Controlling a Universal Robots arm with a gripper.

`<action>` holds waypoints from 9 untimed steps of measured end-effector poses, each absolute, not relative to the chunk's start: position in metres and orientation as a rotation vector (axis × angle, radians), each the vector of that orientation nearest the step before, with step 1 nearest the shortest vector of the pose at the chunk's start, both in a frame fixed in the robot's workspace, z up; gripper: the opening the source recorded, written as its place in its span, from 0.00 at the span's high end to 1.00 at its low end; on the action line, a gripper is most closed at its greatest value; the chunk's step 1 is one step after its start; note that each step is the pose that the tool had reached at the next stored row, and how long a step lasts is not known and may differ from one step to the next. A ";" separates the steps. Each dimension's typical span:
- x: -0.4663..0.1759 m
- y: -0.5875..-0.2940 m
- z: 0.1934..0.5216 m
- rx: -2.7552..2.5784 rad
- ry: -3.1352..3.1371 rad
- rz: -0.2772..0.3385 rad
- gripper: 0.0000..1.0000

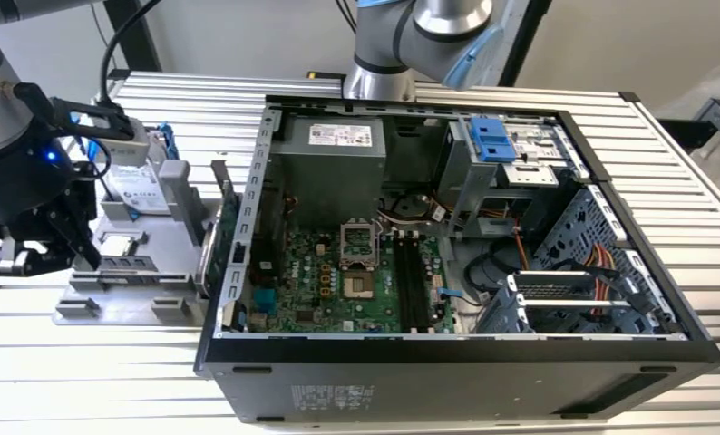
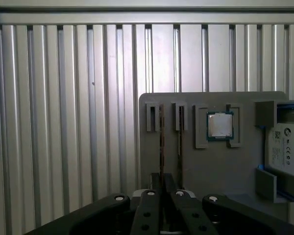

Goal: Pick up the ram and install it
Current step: 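Pick up the ram and move it above insertion slot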

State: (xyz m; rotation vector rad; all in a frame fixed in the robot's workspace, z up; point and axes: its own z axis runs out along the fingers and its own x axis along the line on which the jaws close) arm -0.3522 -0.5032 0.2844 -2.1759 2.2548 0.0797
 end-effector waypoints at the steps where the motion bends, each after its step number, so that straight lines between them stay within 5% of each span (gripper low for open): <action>1: -0.352 -0.503 0.284 -2.176 2.255 0.080 1.00; 9: -0.352 -0.503 0.290 -2.176 2.255 0.080 1.00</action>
